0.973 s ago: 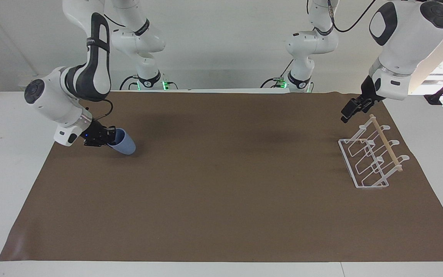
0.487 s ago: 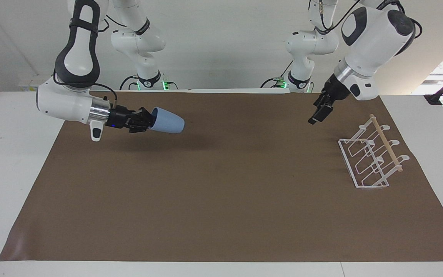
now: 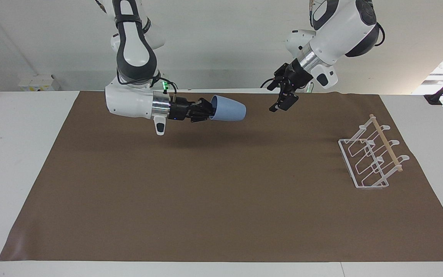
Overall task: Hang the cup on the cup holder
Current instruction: 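Grasp the cup rim with the left gripper from the right gripper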
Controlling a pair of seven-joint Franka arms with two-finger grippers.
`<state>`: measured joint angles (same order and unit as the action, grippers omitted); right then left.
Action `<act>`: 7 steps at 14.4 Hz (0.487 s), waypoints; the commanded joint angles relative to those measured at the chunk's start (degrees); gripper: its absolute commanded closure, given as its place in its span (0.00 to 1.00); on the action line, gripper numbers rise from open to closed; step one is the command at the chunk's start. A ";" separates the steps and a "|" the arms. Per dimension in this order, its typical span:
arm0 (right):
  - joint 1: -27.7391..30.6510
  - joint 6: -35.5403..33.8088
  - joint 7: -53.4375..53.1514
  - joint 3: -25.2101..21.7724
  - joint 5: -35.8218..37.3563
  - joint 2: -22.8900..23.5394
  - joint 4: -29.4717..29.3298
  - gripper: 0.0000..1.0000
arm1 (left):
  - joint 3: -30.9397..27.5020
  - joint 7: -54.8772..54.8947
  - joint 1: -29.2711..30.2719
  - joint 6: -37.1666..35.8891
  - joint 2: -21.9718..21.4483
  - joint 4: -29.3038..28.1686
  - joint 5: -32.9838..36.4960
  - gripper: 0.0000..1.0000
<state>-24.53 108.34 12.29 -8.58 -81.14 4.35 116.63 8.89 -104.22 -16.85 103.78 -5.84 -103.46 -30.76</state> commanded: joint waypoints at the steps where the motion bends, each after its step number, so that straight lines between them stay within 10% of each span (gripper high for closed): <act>1: -5.06 5.98 -2.88 -0.29 -4.81 -1.19 1.32 1.00 | 0.06 -5.28 -1.51 -1.04 1.97 3.70 -1.24 0.00; 7: -9.12 9.25 -4.20 -0.21 -5.52 -1.01 1.32 1.00 | 0.25 -7.93 -5.21 2.73 3.37 1.33 -0.27 0.01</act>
<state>-32.69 117.13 8.77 -8.67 -85.37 4.37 117.14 9.48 -111.35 -21.20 104.84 -3.83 -101.62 -31.07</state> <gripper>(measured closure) 0.960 0.004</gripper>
